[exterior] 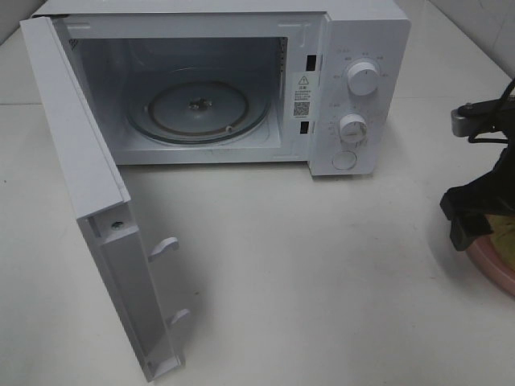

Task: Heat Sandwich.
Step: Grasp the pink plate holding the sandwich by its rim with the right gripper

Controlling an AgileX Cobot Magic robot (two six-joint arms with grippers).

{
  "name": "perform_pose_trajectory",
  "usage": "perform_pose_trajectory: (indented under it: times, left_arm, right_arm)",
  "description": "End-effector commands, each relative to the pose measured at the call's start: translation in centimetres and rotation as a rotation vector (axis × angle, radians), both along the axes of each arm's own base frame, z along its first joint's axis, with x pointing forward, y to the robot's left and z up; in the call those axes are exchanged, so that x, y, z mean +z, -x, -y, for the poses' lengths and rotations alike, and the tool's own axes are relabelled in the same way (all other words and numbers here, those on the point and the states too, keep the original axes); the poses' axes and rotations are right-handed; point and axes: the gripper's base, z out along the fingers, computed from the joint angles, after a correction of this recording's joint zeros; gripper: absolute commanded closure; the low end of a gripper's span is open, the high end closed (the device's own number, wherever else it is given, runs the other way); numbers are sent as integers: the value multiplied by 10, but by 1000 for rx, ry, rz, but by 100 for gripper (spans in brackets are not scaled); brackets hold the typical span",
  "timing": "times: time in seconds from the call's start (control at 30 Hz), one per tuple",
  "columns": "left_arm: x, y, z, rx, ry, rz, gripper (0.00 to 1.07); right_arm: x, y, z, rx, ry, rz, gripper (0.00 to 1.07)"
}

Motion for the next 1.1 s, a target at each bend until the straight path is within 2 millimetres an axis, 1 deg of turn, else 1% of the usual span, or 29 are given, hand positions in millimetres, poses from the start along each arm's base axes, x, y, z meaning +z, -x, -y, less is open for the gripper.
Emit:
perform_pose_trajectory:
  times: [0.03, 0.13, 0.23, 0.3, 0.33, 0.47, 0.53, 0.73, 0.8, 0.9, 0.93, 0.97, 1.0, 1.07, 1.1]
  left_arm:
    - [0, 1, 0, -3, 6, 7, 4]
    - [0, 1, 0, -3, 6, 7, 4]
    - [0, 1, 0, -3, 6, 7, 4]
    - [0, 1, 0, -3, 6, 7, 4]
    - [0, 1, 0, -3, 6, 7, 4]
    - [0, 1, 0, -3, 6, 7, 4]
    - [0, 1, 0, -3, 6, 7, 4]
    - [0, 1, 0, -3, 6, 7, 4]
    - [0, 1, 0, -3, 6, 7, 4]
    - [0, 1, 0, -3, 6, 7, 4]
    - [0, 1, 0, -3, 6, 7, 4]
    - [0, 1, 0, -3, 6, 7, 4]
    - [0, 1, 0, -3, 6, 7, 4]
    - [0, 1, 0, -3, 6, 7, 4]
    - [0, 1, 0, -3, 6, 7, 4]
  right_arm:
    - [-16, -8, 0, -5, -4, -21, 20]
    - [-22, -10, 0, -4, -4, -33, 20]
    - [-35, -14, -1, -3, -4, -56, 21]
    - [-37, -14, -1, -2, -4, -61, 21]
    - [-43, -16, -2, 0, -5, -67, 21]
    - [-49, -19, -3, 2, -8, -69, 22]
    - [-56, -20, -3, 1, -9, -77, 22]
    - [-68, -22, -3, 0, -9, -102, 24]
    - [-68, -22, -4, 0, -9, -102, 24]
    - [-68, -22, -3, 5, -7, -97, 29]
    - [-68, -22, -3, 5, -7, -97, 29]
    - [-68, -22, -3, 5, -6, -99, 30]
    - [-68, -22, -3, 5, -6, -99, 34]
    - [-68, -22, -3, 5, -6, -99, 38]
    - [-68, -22, -3, 5, -6, -99, 38]
